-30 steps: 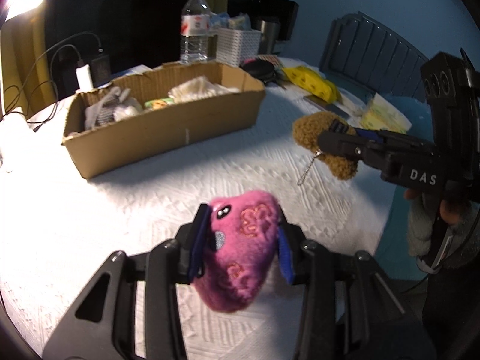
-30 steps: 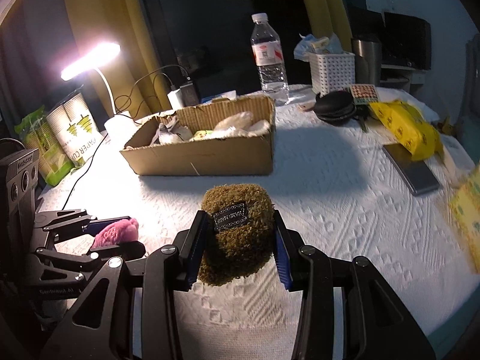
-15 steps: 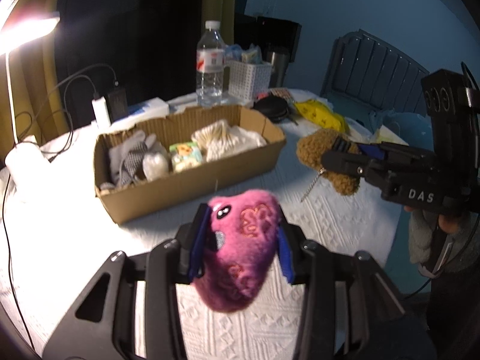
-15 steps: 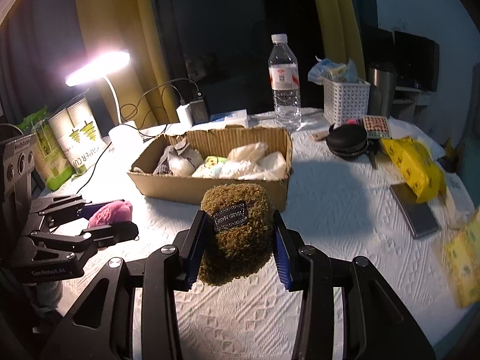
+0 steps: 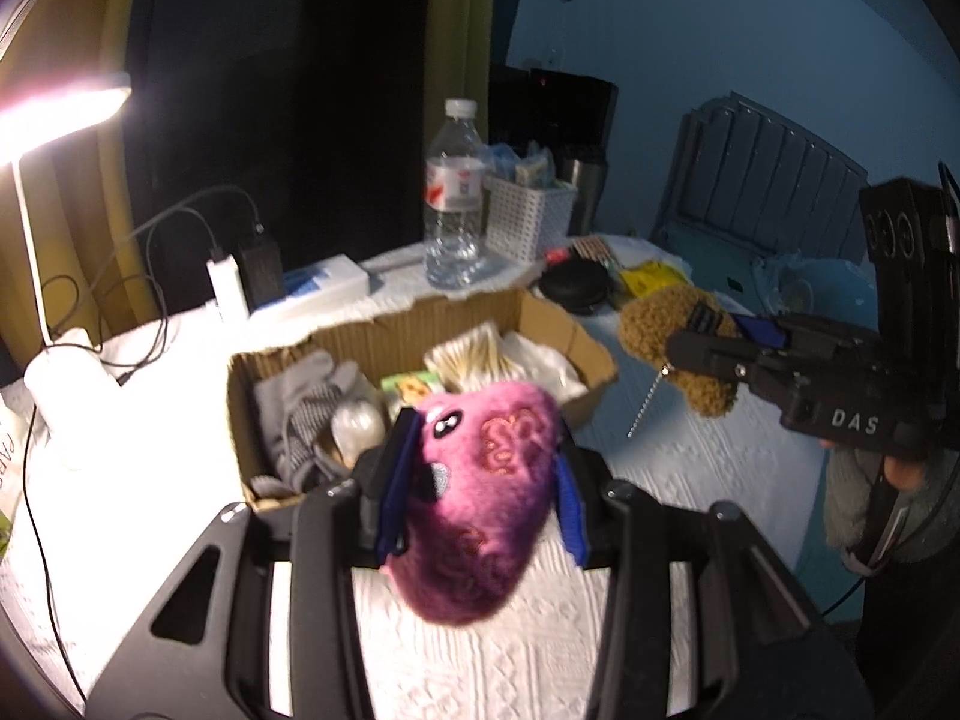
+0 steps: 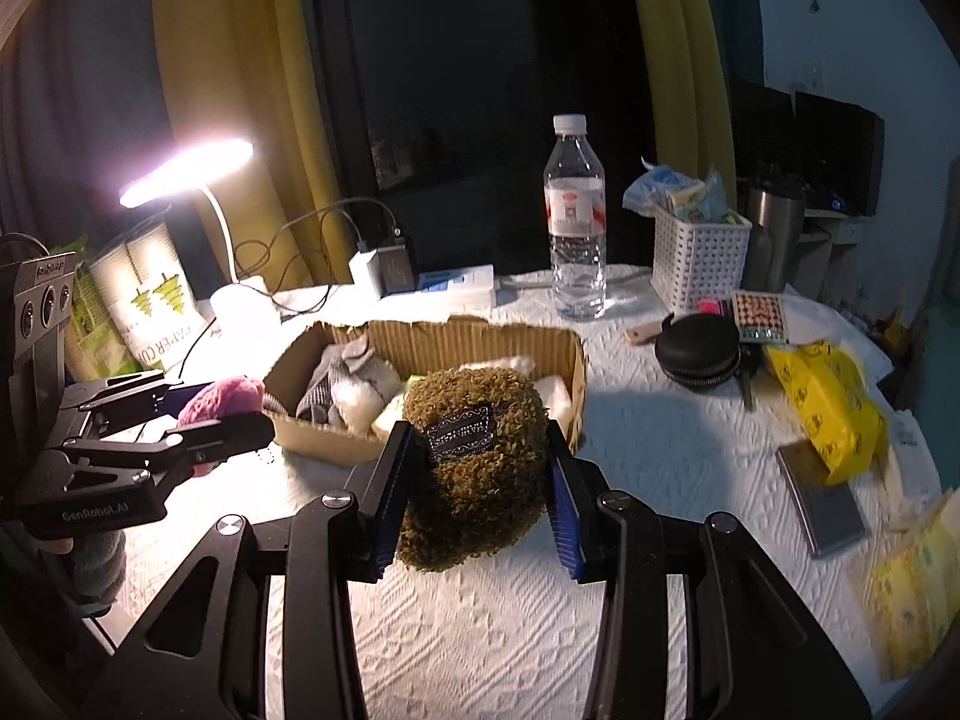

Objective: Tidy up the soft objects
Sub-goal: 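Lift and carry the pink plush and brown plush toward the cardboard box, then lower both plushes into the box and open both grippers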

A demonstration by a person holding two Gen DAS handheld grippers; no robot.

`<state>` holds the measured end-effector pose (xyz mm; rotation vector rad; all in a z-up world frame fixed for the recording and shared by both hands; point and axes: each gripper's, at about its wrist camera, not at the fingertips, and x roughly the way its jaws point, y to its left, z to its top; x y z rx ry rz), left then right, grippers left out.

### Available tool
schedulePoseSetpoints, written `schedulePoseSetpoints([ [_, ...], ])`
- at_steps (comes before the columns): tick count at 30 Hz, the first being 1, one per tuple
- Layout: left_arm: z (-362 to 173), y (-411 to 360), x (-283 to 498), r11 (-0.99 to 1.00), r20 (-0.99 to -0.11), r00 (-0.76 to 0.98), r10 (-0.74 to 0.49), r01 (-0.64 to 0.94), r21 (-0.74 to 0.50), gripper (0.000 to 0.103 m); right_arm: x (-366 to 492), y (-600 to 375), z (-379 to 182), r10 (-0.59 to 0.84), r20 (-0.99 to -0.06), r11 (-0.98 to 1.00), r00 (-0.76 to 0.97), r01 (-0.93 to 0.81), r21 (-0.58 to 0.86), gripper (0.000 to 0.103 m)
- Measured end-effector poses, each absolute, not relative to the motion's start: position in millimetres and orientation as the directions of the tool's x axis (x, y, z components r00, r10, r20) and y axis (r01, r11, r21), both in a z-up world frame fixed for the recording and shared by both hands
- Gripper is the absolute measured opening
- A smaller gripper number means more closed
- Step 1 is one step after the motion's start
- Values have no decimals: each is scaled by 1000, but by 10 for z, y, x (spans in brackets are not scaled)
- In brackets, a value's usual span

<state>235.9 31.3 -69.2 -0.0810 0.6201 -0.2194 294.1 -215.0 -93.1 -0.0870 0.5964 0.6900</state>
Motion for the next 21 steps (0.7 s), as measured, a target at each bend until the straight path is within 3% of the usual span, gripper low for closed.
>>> schedulePoseSetpoints([
  [15,-497,358,2712,975,-485,849,-209,144,-168,43,3304,-2117,-670,621,-451,767,642,-617,177,43],
  [21,-563,360,2908,979,-494,848,-190,124,-164,43,3473,-2107,-714,625,-447,769,641,-606,205,43],
])
